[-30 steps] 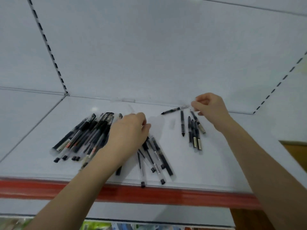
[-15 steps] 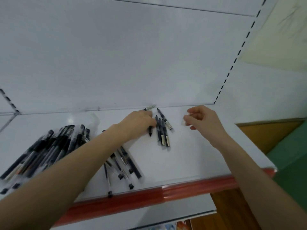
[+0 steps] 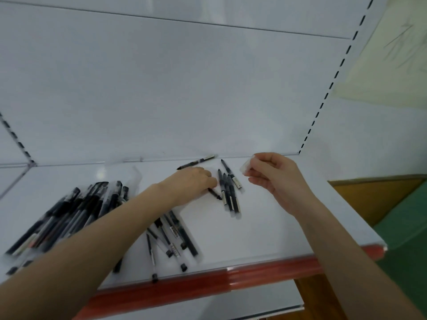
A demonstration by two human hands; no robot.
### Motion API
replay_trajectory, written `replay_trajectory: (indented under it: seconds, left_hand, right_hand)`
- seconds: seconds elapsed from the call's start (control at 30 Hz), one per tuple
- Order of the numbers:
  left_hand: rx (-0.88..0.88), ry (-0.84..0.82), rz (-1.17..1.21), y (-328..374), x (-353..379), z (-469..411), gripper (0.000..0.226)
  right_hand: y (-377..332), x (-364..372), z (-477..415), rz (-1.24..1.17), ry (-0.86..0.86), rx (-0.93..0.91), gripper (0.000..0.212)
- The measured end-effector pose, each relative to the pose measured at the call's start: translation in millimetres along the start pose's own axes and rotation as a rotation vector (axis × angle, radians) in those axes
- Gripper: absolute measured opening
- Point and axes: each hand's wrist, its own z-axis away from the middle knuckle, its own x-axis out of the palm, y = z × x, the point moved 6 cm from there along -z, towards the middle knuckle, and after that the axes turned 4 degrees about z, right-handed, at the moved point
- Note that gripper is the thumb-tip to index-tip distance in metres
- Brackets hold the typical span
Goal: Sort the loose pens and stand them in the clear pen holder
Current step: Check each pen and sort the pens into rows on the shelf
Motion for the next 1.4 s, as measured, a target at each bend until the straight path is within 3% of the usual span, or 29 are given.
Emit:
replay_trajectory:
  seconds: [0.1,0.27,0.4,0.87,1.4]
  left_hand:
    - [-0.021,0.014,0.073,-3,-2,6,0.027]
    - [-0.129,0.457,0.259,-4,-47,35,0.03]
    - [-0.13,0.607,0.286,12,-65,65,0.048]
    - [-0.274,0.593,0.363,10,-70,108,0.048]
    - [-0.311,0.655,0.482,11,-72,121,0.042]
  right_hand:
    - [-5,4,3,-0.038,0.014,-0.022,0.02]
    - [-22,7,16,-0.129,0.078,-0.12,0.01]
    - [-35,21,29,-0.166,0.096,-0.209,0.009]
    - [-47,73,44,-0.017,-0.027,-0.41,0.015]
    - [-40,80,41,-0.084,-0.041,-0.343,0.01]
